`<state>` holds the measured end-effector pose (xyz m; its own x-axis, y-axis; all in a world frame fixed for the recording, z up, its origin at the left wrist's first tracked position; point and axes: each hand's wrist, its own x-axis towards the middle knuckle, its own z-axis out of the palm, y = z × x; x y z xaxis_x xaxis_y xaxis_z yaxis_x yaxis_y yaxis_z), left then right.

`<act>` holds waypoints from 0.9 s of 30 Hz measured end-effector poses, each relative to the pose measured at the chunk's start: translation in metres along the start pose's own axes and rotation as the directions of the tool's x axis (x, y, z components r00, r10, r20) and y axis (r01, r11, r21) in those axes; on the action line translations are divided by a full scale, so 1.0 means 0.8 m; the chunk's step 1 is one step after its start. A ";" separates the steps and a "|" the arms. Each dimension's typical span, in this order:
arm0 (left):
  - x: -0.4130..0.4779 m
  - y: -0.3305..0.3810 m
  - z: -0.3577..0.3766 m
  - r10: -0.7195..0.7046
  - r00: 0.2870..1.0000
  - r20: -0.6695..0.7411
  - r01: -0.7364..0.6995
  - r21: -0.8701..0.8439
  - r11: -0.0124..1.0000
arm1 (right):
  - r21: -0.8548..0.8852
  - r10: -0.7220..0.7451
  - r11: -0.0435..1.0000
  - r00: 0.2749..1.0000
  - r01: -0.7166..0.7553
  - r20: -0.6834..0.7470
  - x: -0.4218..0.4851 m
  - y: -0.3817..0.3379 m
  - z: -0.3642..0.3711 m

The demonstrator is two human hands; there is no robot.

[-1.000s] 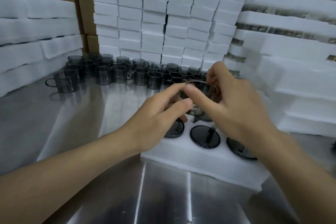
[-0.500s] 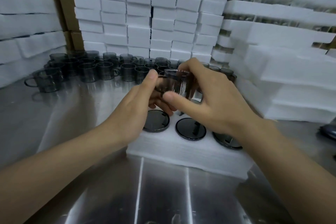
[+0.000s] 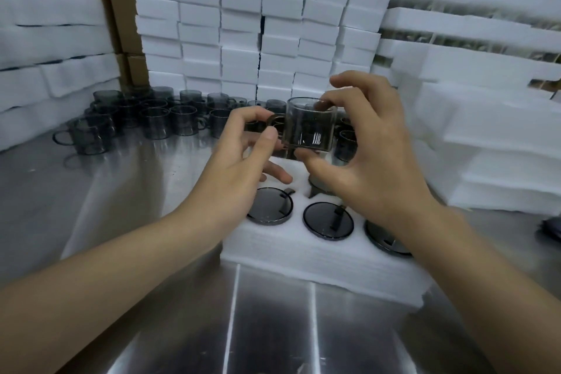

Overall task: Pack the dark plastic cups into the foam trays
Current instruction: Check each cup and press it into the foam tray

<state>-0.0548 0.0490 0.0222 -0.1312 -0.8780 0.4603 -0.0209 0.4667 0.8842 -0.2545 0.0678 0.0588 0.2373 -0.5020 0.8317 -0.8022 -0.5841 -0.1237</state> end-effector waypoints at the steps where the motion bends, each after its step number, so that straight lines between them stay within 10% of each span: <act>1: -0.001 0.001 0.000 0.022 1.000 0.013 -0.022 0.000 1.000 | -0.010 -0.002 1.000 1.000 0.001 -0.013 0.001 0.001 -0.001; 9: -0.007 0.001 -0.002 -0.030 0.975 0.221 0.002 0.123 0.992 | 0.060 -0.057 0.997 0.998 0.058 -0.028 0.002 -0.010 -0.001; 27: 0.001 0.003 -0.010 -0.032 0.918 0.395 0.135 -0.236 0.962 | 0.269 0.003 0.959 0.949 -0.093 0.315 0.003 -0.028 -0.009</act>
<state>-0.0474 0.0488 0.0256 -0.5111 -0.7792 0.3628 0.1956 0.3055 0.9319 -0.2399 0.0843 0.0672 0.3950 -0.6793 0.6185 -0.6435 -0.6851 -0.3414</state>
